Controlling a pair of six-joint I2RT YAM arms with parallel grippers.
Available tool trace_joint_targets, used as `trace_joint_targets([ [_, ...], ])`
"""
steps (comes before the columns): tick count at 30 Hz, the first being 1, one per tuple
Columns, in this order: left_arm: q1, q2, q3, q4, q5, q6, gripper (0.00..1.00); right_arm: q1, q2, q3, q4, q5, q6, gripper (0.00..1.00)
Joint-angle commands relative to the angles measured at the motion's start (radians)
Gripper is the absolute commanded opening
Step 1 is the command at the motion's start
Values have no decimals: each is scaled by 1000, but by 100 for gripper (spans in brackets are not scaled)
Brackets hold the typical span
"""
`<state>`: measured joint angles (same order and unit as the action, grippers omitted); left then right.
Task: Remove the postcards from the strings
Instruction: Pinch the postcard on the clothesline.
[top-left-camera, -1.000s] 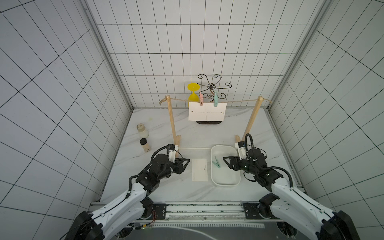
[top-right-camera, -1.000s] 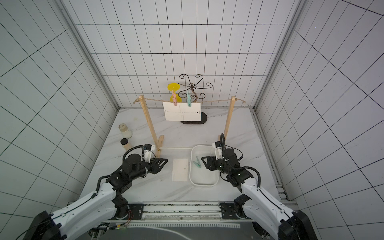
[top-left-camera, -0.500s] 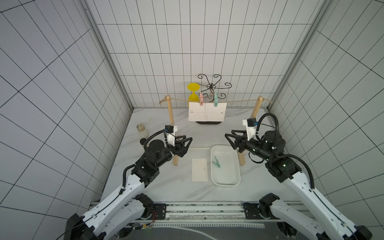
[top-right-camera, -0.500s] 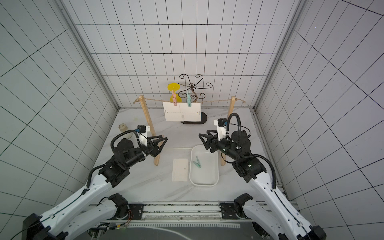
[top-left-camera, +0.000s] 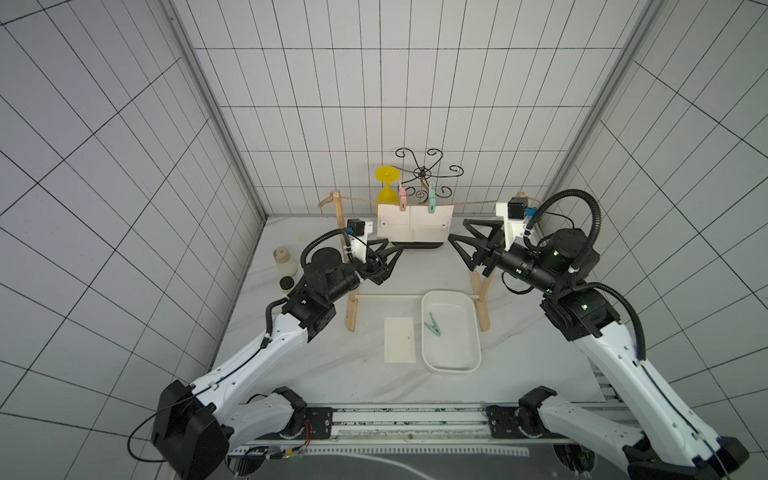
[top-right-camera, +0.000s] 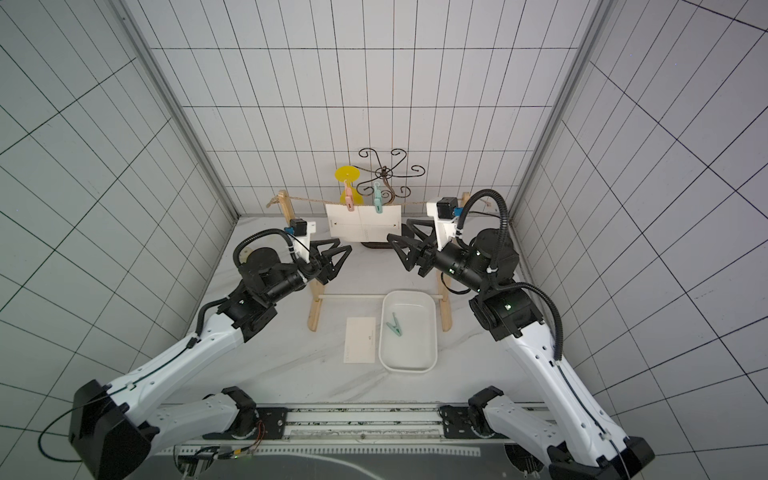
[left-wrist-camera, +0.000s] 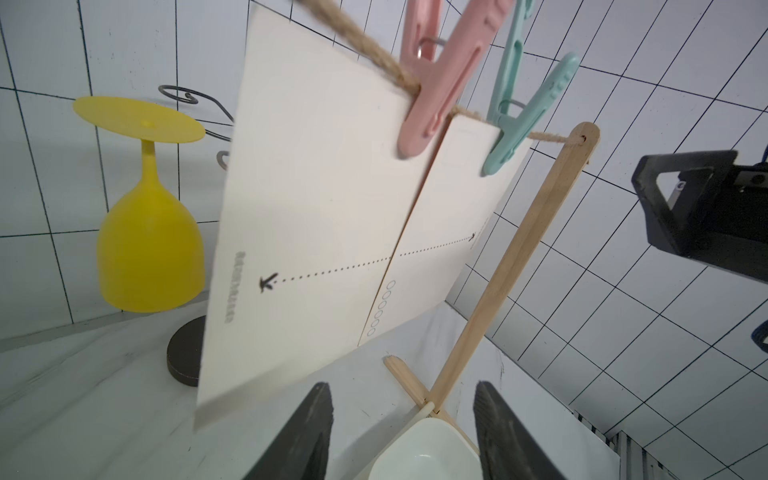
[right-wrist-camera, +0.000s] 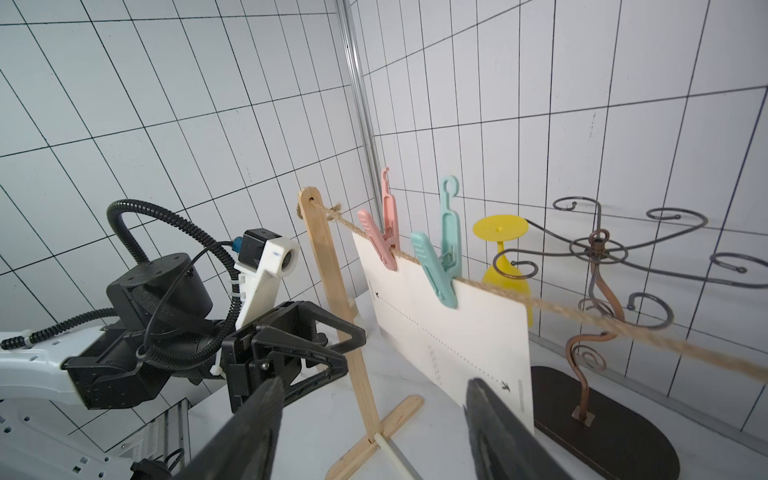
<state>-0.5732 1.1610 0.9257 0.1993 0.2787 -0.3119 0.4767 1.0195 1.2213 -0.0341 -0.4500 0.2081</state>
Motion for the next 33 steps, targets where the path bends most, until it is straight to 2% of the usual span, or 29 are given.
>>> trace_joint_targets([
  [1, 2, 42, 70, 24, 20, 44, 55, 7, 53, 127, 39, -36, -64, 72],
  [6, 0, 106, 125, 12, 12, 78, 56, 5, 143, 232, 39, -75, -90, 73],
  [13, -7, 168, 170, 12, 12, 118, 57, 2, 196, 310, 54, -72, -111, 73],
  [25, -31, 250, 252, 14, 40, 177, 61, -15, 211, 348, 56, -71, -128, 73],
  [33, -38, 273, 257, 40, 61, 179, 61, -22, 217, 362, 56, -84, -127, 73],
])
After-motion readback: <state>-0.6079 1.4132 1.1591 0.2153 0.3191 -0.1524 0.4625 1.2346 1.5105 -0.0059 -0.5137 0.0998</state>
